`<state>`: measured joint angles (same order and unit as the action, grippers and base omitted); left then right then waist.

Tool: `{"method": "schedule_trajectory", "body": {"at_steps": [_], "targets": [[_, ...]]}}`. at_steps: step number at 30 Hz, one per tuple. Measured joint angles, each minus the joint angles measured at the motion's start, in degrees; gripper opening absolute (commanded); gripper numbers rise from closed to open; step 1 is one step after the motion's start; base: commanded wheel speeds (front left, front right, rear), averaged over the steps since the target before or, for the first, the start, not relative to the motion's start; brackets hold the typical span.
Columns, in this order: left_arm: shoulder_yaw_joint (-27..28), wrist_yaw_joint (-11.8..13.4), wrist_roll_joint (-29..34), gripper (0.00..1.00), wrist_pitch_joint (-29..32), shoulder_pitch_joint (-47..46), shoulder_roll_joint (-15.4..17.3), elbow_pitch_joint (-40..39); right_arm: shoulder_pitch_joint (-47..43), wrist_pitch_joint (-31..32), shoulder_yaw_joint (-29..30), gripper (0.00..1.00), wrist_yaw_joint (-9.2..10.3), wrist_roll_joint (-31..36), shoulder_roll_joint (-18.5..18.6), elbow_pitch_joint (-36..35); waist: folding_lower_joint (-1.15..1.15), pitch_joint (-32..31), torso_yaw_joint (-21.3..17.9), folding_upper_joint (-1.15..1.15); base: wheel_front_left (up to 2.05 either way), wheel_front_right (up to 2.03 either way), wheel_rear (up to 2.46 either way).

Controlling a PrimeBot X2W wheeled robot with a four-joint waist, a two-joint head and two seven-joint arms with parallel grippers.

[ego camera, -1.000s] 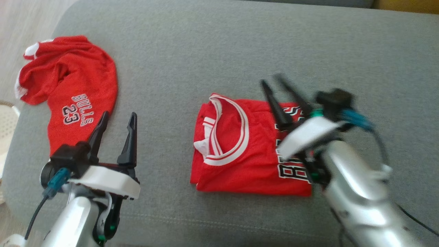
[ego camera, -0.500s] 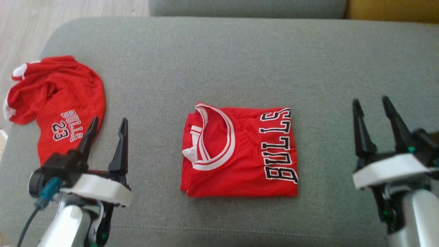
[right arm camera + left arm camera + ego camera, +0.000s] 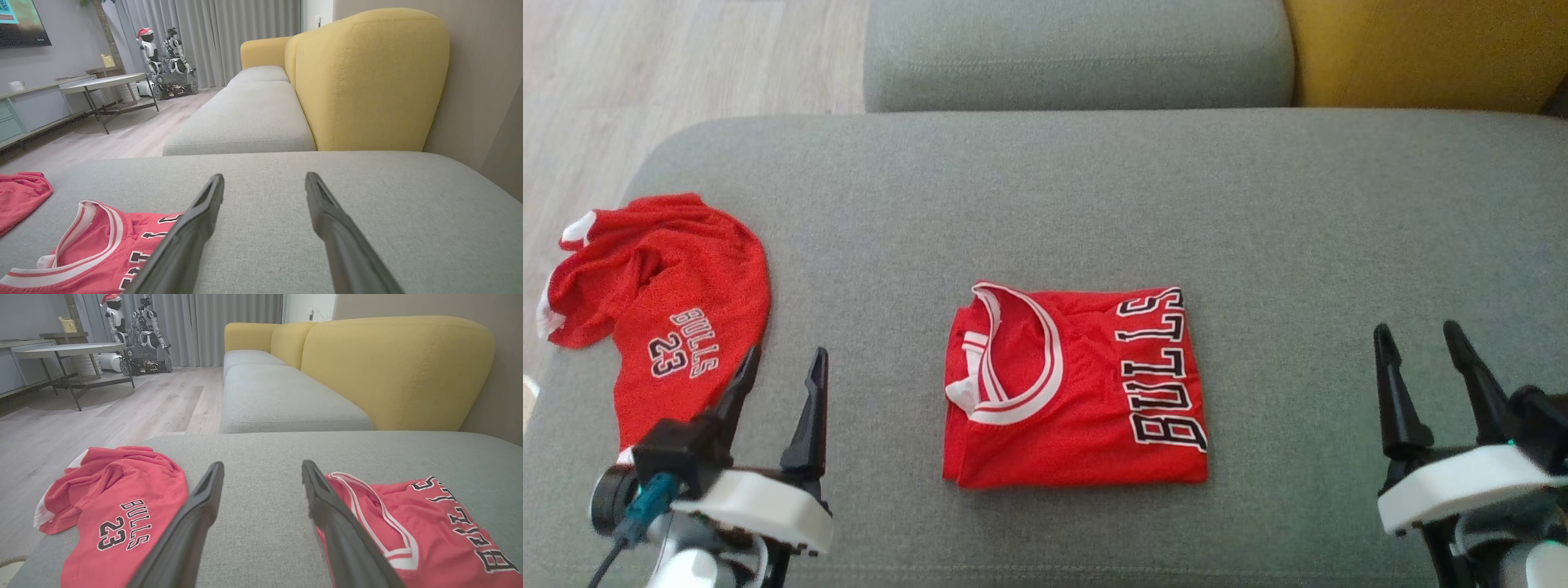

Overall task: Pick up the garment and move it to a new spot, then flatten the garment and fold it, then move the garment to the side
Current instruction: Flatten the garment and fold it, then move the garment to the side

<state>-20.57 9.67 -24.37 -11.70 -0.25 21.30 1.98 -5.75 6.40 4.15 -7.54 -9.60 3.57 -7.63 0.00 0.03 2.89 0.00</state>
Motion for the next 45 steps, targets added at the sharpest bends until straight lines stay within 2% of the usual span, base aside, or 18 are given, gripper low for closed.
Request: {"method": "schedule_trajectory", "body": {"at_steps": [15, 39, 45], "targets": [[-0.14, 1.41, -0.09, 1.0, 0.58, 2.31, 0.66, -1.1, -1.32, 1.03, -0.04, 1.0, 0.0, 0.0, -0.57, -0.26, 0.0, -1.36, 0.14, 0.0, 0.0, 0.0, 0.0], [-0.63, 1.75, -0.52, 1.0, 0.59, 2.25, 1.34, -1.69, -1.24, 1.02, -0.02, 1.0, 0.0, -0.49, -0.78, 0.25, 0.0, -0.83, 0.35, 0.0, 0.0, 0.0, 0.0], [-0.77, 1.74, -0.52, 1.0, 0.58, 1.6, 1.45, -2.09, 0.52, 1.01, -1.04, 1.0, 0.0, -2.04, -0.78, 2.71, 0.0, 0.41, 0.87, 0.0, 0.0, 0.0, 0.0]]}}
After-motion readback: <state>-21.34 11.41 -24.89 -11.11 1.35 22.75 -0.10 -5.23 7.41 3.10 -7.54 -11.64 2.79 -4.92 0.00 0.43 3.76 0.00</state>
